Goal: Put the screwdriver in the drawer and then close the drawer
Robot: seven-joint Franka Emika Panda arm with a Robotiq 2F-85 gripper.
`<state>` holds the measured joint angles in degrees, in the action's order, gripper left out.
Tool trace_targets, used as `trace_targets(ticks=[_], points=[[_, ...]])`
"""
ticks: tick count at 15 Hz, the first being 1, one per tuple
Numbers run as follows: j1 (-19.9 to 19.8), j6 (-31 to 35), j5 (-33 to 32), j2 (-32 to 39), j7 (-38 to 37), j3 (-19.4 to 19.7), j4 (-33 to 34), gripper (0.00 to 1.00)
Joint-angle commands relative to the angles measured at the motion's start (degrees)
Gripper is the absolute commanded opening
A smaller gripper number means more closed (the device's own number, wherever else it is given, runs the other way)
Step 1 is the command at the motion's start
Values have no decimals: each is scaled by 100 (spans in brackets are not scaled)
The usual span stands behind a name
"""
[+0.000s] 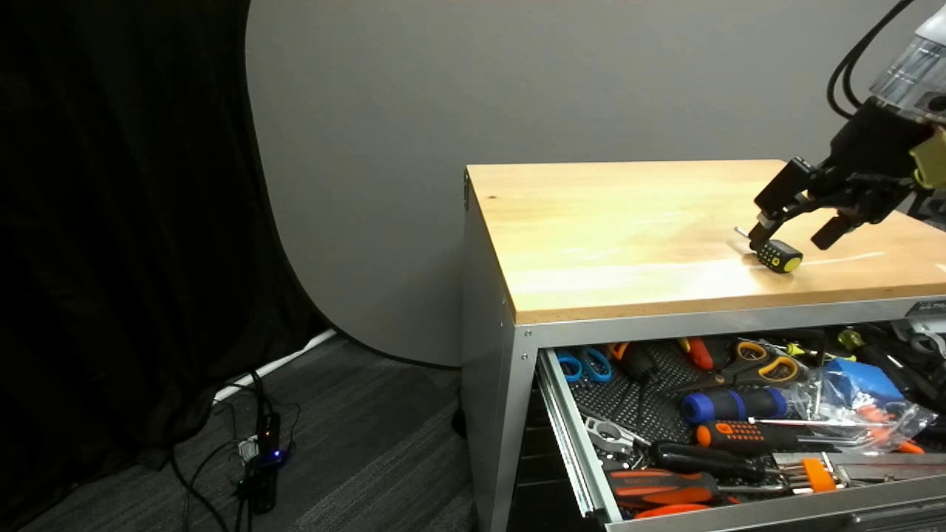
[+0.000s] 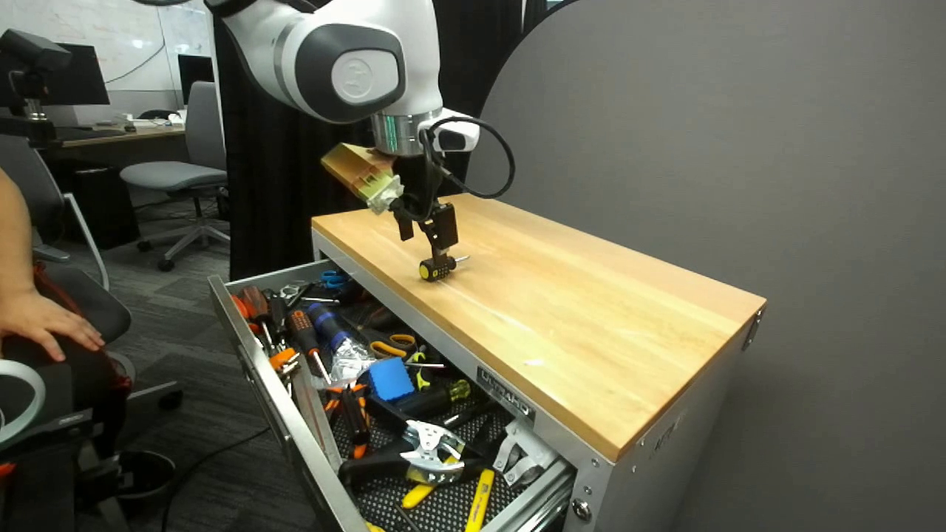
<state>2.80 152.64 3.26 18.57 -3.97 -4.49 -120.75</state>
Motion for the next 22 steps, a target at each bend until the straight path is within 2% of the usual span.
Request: trace_targets(ticks=[1, 2, 3, 8, 11, 12, 15, 20, 22], points=[[154, 416, -246, 248, -114, 165, 155, 100], [175, 519, -300, 299, -145, 199, 160, 75], [200, 620, -354, 353, -177, 240, 164, 74], [318, 873, -510, 506, -369, 445, 161, 33], [470, 692, -744, 357, -683, 708, 92, 13], [539, 532, -893, 245, -790, 840, 35, 16], [583, 28, -1148, -107, -942, 1030, -199, 14], [453, -984, -1232, -737, -1031, 902, -791, 14], [405, -1110, -1150, -925, -1039, 795, -1076, 14]])
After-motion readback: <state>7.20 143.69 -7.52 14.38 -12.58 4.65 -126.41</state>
